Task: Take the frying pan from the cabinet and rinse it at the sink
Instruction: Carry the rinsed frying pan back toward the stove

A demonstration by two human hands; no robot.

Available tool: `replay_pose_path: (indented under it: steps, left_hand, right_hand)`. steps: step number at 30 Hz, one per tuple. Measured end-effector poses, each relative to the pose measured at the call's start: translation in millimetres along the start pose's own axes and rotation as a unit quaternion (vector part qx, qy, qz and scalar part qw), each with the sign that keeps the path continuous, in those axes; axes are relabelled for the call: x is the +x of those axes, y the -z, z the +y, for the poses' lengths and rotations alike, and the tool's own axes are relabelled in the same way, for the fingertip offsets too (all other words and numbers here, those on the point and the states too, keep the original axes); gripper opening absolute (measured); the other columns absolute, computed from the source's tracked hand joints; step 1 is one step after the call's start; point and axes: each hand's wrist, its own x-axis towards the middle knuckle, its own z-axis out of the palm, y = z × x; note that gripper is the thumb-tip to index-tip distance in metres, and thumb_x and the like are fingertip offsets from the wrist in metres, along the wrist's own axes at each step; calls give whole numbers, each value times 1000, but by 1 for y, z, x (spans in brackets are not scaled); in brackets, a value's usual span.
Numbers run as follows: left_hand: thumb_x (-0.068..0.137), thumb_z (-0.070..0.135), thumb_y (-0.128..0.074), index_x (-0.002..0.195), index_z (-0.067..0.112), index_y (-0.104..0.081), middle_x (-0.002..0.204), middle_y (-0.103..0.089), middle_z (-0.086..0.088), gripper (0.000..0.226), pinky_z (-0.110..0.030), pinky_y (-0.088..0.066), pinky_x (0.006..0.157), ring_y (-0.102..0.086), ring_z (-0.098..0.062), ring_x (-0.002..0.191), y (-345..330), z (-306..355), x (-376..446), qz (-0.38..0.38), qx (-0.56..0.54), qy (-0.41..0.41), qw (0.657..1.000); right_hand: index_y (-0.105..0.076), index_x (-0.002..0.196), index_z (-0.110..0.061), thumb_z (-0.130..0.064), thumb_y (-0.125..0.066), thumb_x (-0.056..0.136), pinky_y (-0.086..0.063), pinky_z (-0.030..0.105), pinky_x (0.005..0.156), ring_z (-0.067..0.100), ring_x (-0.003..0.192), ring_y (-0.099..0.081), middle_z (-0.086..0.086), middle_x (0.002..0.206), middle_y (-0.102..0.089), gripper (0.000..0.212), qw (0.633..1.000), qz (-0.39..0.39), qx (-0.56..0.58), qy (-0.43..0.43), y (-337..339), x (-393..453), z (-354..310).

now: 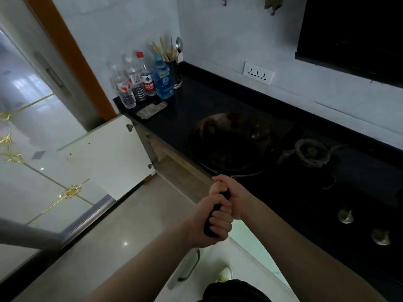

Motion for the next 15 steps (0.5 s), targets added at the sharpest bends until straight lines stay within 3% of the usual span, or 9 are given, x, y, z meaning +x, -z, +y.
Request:
replay_pose_path:
  steps: [6, 15]
  left_hand:
    - [83, 15, -54, 58, 19, -38, 42, -29, 9, 29, -15, -21, 31, -29, -5, 30, -3, 45, 39, -11, -12, 12, 1000]
    - [84, 16, -51, 57, 18, -41, 41, -28, 9, 29, -15, -17, 32, -26, -4, 30, -3, 83, 72, 28, 16, 23, 999]
  right_hand:
    - [-35, 51, -20, -19, -55, 85, -40, 19, 40, 8, 37, -41, -7, 42, -37, 39, 1000, 5, 14, 7, -3, 19, -51]
    - [-38, 49, -19, -23, -53, 91, -33, 16, 51, 8, 39, -46, -8, 42, -37, 45, 999, 24, 21, 34, 3, 40, -90]
